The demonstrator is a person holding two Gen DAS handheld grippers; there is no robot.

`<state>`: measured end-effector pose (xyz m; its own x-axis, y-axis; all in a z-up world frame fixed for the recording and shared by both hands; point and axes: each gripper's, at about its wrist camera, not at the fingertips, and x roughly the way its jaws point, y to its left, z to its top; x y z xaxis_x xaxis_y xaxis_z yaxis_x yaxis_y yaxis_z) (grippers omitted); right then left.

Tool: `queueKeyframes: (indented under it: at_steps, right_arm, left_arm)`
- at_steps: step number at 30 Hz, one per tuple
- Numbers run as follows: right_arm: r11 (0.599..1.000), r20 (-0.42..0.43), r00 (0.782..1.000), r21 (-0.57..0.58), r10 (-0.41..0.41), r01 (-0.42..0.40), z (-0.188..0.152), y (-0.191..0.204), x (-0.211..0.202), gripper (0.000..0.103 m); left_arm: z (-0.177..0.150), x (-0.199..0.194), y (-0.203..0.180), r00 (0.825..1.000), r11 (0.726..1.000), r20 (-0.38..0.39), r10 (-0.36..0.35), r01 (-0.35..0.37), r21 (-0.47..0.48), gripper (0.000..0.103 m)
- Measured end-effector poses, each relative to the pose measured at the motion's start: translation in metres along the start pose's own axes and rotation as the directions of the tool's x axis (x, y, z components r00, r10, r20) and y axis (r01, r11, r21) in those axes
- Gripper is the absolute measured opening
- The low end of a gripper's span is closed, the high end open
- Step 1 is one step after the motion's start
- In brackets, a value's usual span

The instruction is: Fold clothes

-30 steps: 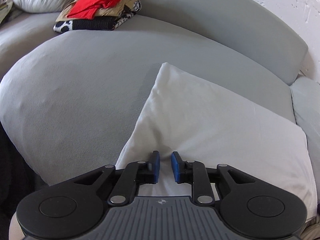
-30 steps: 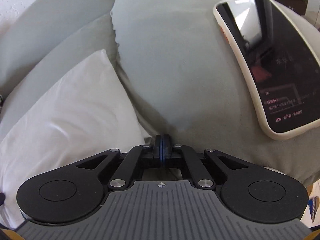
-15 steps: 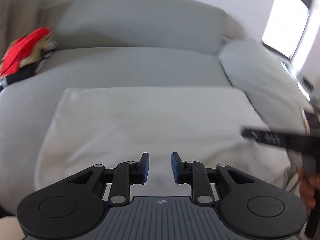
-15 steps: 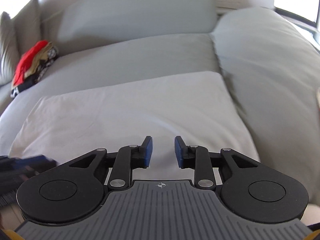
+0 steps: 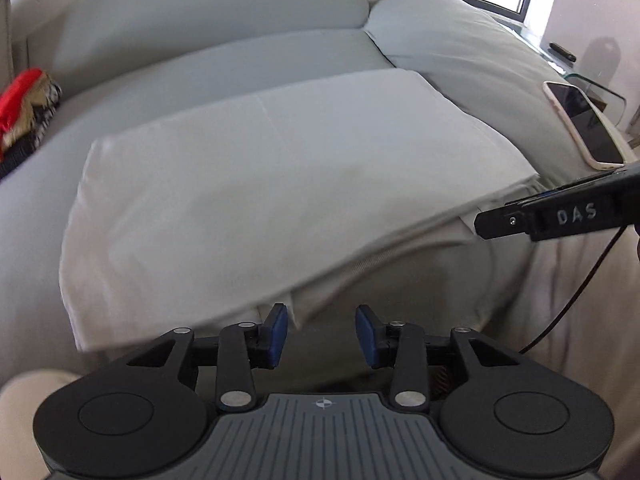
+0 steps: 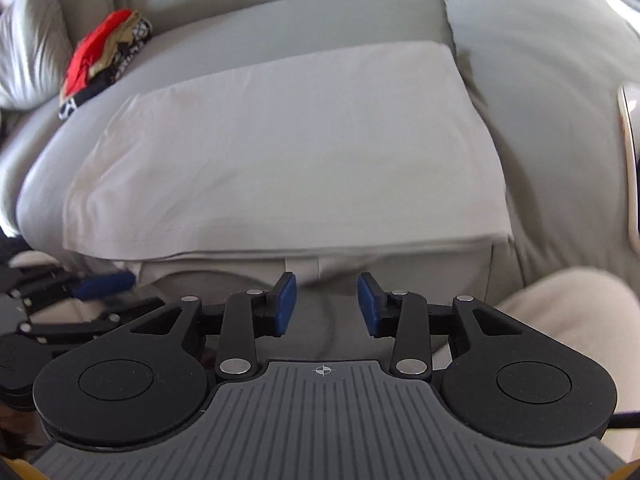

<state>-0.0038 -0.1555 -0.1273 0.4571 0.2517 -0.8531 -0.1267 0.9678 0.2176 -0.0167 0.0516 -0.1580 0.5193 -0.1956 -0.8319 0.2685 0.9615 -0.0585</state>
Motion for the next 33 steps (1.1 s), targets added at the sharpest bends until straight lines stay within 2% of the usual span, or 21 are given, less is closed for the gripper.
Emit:
queueKeyframes:
  at_steps: [4,6,9,11,13,15,19,22,24,28,31,33]
  right_arm:
    - [1.0,0.099,0.995,-0.018,0.002,0.0,0.014,0.004,-0.008,0.04]
    - [0.999,0.121,0.992,-0.038,0.027,-0.023,0.027,0.013,-0.002,0.033]
    - [0.998,0.135,0.991,-0.054,0.016,-0.009,0.042,0.028,0.019,0.032]
    - [0.997,0.131,0.991,-0.076,-0.019,0.029,0.047,0.035,0.034,0.032]
    - [0.993,0.107,0.993,-0.1,-0.054,0.065,0.042,0.036,0.044,0.033]
    - [0.993,0.105,0.994,-0.105,-0.038,0.05,0.031,0.031,0.038,0.033]
    - [0.999,0.027,0.999,-0.029,0.029,-0.028,0.014,0.01,0.02,0.036]
    - [0.996,-0.028,0.996,0.032,0.084,-0.083,0.001,-0.005,0.006,0.038]
    - [0.994,-0.016,0.995,0.056,0.094,-0.093,-0.004,-0.015,-0.004,0.039]
    - [0.989,0.086,0.993,0.118,0.084,-0.094,0.005,-0.032,-0.018,0.047]
    - [0.972,0.148,0.986,0.212,0.073,-0.103,0.02,-0.048,-0.02,0.047]
    - [0.955,0.184,0.981,0.273,0.065,-0.114,0.028,-0.06,-0.015,0.046]
  left_arm:
    - [0.015,-0.013,0.01,0.995,0.995,0.094,0.014,-0.005,-0.096,0.037]
    - [0.028,-0.011,0.011,0.991,0.99,0.131,0.039,-0.021,-0.138,0.038]
    - [0.048,-0.001,0.012,0.982,0.978,0.167,0.088,-0.054,-0.201,0.038]
    - [0.057,0.017,0.011,0.98,0.968,0.147,0.131,-0.095,-0.232,0.037]
    - [0.056,0.032,0.012,0.983,0.963,0.092,0.162,-0.137,-0.232,0.037]
    - [0.044,0.026,0.011,0.981,0.967,0.076,0.18,-0.163,-0.195,0.038]
    - [0.022,0.008,0.011,0.989,0.977,0.018,0.147,-0.143,-0.158,0.039]
    - [0.009,0.003,0.02,0.996,0.976,-0.061,0.064,-0.076,-0.203,0.04]
    - [0.003,-0.001,0.028,0.997,0.967,-0.078,0.017,-0.036,-0.252,0.039]
    - [0.007,-0.017,0.039,0.999,0.954,0.0,0.04,-0.038,-0.298,0.04]
    - [0.02,-0.027,0.054,0.992,0.935,0.072,0.099,-0.068,-0.347,0.04]
    - [0.03,-0.029,0.066,0.986,0.917,0.093,0.14,-0.093,-0.388,0.04]
